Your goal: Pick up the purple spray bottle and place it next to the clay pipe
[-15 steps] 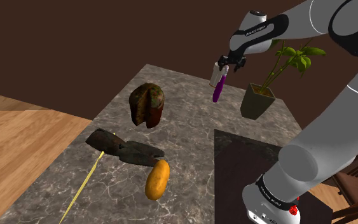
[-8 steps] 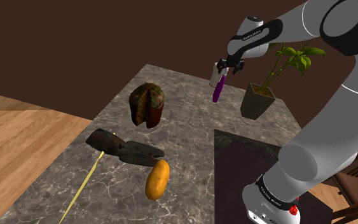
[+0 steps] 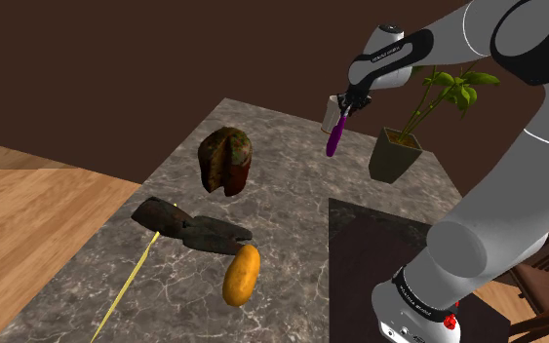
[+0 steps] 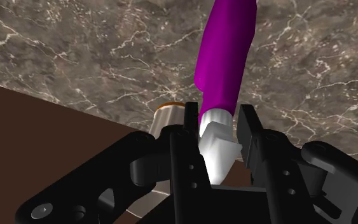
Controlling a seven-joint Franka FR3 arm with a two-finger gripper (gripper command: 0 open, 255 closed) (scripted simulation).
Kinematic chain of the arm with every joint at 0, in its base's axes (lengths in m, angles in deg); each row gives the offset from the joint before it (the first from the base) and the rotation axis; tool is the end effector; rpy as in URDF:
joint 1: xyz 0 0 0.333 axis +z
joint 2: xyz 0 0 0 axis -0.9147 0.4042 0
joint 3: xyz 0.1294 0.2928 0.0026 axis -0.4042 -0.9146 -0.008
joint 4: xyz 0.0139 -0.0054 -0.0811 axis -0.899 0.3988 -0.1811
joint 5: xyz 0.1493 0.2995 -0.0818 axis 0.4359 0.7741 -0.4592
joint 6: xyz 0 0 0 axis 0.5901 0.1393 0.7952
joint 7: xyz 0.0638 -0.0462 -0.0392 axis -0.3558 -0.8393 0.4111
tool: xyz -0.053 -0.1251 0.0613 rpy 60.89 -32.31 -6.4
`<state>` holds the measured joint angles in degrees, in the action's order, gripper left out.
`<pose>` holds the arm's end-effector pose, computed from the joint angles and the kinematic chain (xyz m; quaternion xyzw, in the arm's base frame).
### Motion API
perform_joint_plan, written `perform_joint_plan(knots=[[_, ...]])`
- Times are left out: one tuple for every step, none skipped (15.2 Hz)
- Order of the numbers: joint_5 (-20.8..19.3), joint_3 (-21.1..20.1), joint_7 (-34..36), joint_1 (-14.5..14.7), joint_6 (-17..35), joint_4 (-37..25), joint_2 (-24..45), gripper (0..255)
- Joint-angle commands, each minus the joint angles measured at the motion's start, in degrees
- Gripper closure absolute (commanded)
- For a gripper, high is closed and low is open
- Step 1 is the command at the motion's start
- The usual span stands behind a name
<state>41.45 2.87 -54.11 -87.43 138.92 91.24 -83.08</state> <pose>0.4692 -0.3229 0.4027 0.9297 -0.3184 0.1500 0.1084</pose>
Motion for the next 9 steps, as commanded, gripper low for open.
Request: perform_joint_plan(knots=[[0.0, 0.0, 0.0, 0.0, 0.0, 0.0, 0.0, 255], [0.0, 0.0, 0.0, 0.0, 0.0, 0.0, 0.0, 255], [0.0, 0.0, 0.0, 0.0, 0.0, 0.0, 0.0, 255], [0.0, 0.0, 0.0, 0.0, 0.0, 0.0, 0.0, 255], [0.0, 0.0, 0.0, 0.0, 0.0, 0.0, 0.0, 255], [0.0, 0.0, 0.0, 0.0, 0.0, 0.0, 0.0, 255], [0.0, 0.0, -0.1, 0.0, -0.7, -0.3, -0.4, 255], [0.0, 0.0, -0.2, 0.0, -1.4, -0.7, -0.8, 255], [0.1, 0.0, -0.3, 0.1, -2.2, -1.1, -1.1, 255]])
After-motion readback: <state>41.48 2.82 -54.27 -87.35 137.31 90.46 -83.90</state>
